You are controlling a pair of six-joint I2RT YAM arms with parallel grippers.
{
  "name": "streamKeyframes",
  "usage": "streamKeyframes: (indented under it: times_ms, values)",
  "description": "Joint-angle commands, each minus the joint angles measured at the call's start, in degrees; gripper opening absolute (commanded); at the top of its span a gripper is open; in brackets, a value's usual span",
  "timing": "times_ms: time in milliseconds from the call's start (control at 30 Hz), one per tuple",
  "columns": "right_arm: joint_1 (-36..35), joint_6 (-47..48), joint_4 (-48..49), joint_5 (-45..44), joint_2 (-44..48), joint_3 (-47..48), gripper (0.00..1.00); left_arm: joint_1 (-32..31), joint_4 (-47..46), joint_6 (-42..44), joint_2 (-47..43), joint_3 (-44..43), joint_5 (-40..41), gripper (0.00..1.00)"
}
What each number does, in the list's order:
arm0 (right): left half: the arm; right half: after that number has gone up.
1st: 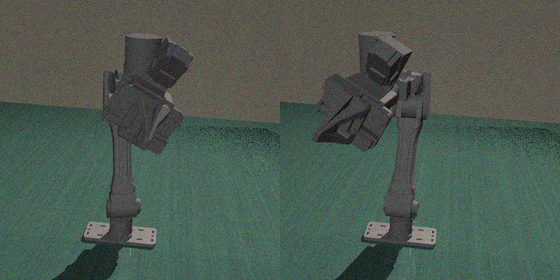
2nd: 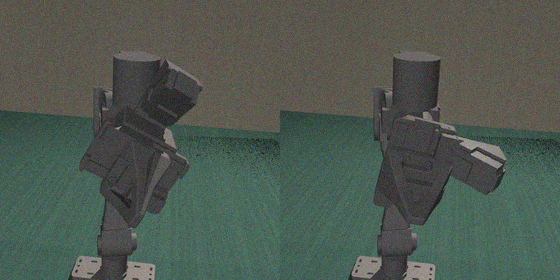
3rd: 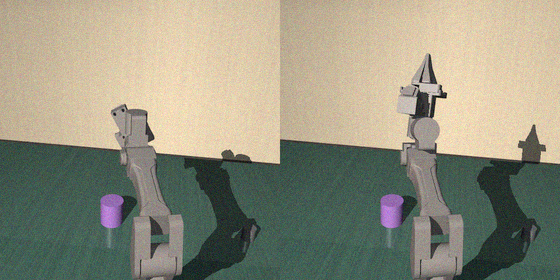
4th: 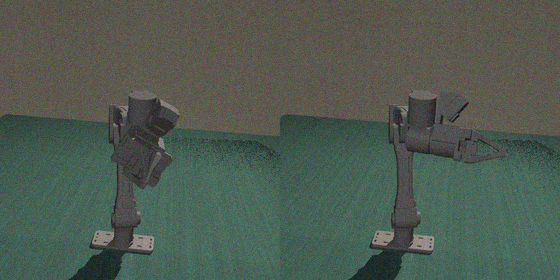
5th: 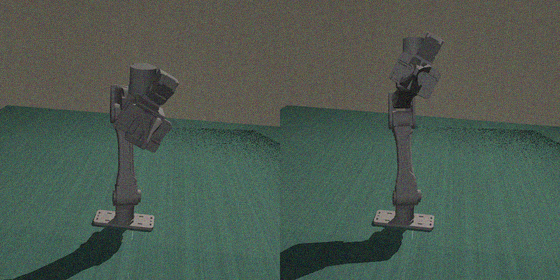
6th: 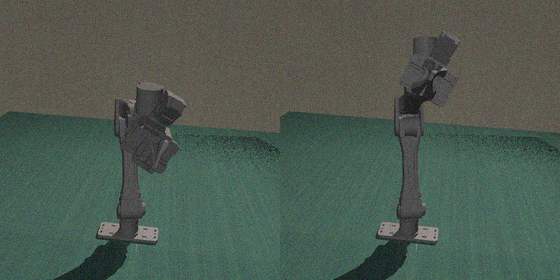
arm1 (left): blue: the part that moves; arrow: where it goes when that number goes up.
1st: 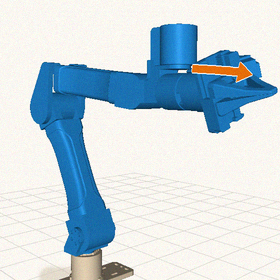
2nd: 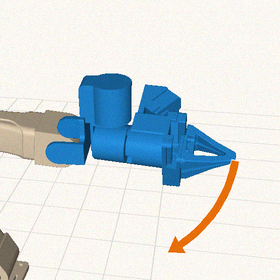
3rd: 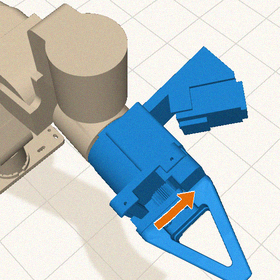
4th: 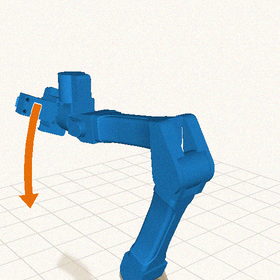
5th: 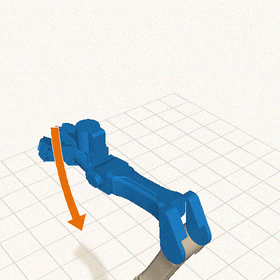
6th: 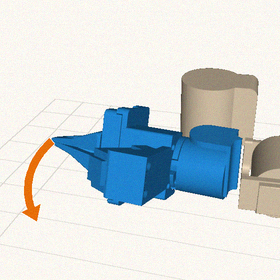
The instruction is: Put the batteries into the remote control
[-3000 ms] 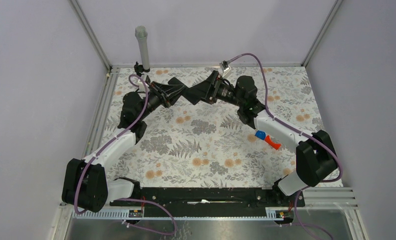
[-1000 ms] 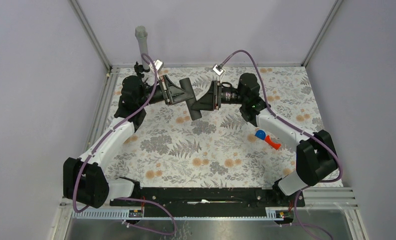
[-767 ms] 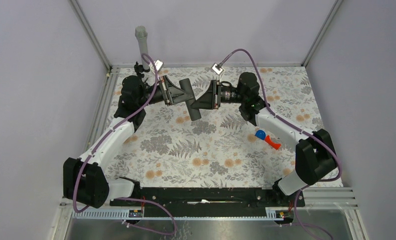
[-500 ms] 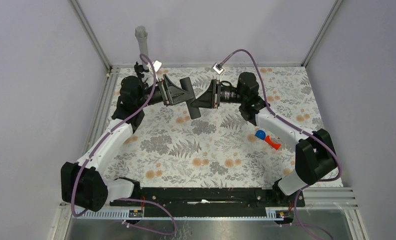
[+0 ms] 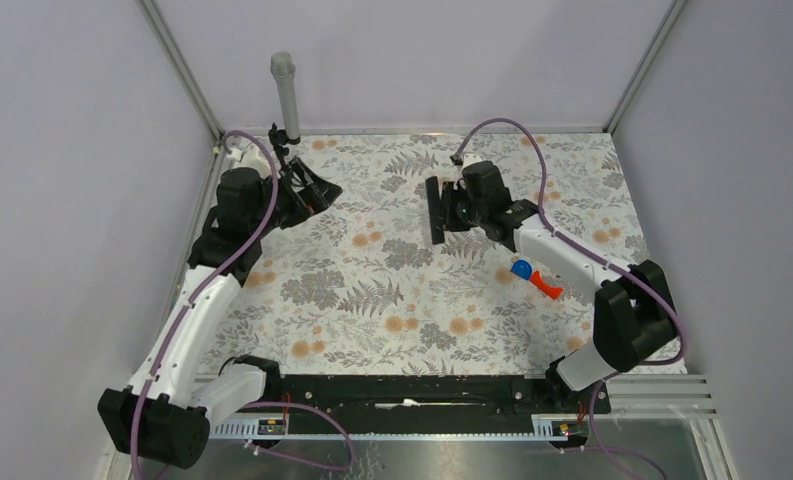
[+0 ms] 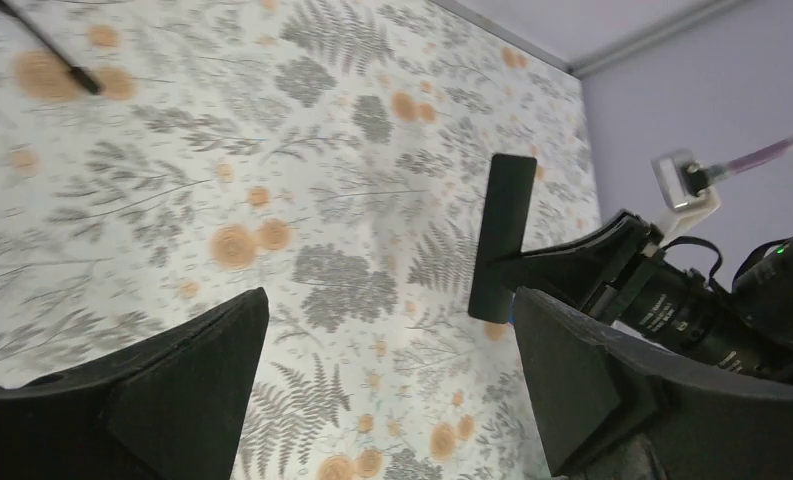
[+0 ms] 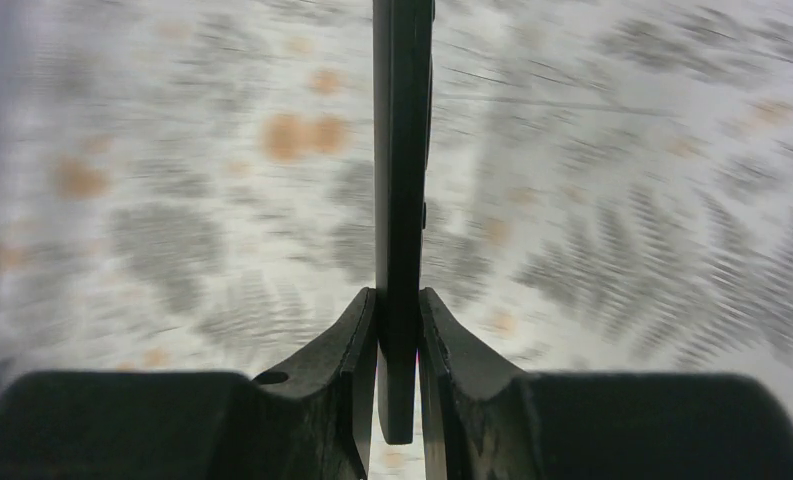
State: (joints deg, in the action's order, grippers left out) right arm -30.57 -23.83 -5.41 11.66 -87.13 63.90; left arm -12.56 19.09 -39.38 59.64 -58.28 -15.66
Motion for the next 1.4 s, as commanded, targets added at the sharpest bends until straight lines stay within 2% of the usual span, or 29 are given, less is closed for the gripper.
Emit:
streamKeyframes:
  times_ms: [0, 133, 267, 433, 567, 800, 967, 1067, 1233, 1367]
  values:
    - [0.33, 8.39, -15.36, -28.38, -5.20, 2.12, 0.00, 0.16, 5.45, 3.72, -4.55, -0.85, 13.20, 0.99]
    - [0.32, 9.75, -19.66, -36.14, -9.31, 3.84, 0.00, 0.16, 7.12, 4.91, -5.91, -1.46, 13.14, 0.99]
    - [0.33, 10.01, -22.85, -38.17, -13.63, 5.03, 0.00, 0.16, 6.04, 7.34, -8.33, -0.61, 9.27, 0.99]
    - [0.25, 9.51, -24.57, -40.04, -17.85, 6.32, 0.00, 0.16, 8.80, 8.57, -9.40, -1.49, 9.60, 0.99]
    - [0.09, 9.74, -24.83, -39.33, -19.68, 7.55, 0.28, 0.16, 10.50, 8.92, -9.54, -2.32, 9.91, 0.99]
    - [-0.11, 8.82, -26.13, -34.45, -18.78, 9.71, 0.54, 0.16, 12.55, 9.32, -10.07, -3.92, 10.33, 0.99]
    - [-0.11, 8.03, -25.32, -27.57, -10.81, 9.59, 0.66, 0.16, 17.17, 9.49, -9.10, -7.69, 11.28, 0.99]
    - [-0.02, 7.49, -24.34, -27.59, -4.01, 8.09, 0.73, 0.16, 19.84, 9.52, -8.71, -9.93, 13.62, 0.99]
    - [0.41, 6.89, -20.60, -38.22, 13.74, 1.44, 0.91, 0.14, 24.13, 10.85, -9.34, -13.45, 18.16, 0.99]
    - [0.42, 8.12, -19.46, -50.61, 30.69, -3.16, 1.00, 0.16, 26.61, 11.65, -11.77, -14.29, 21.93, 0.99]
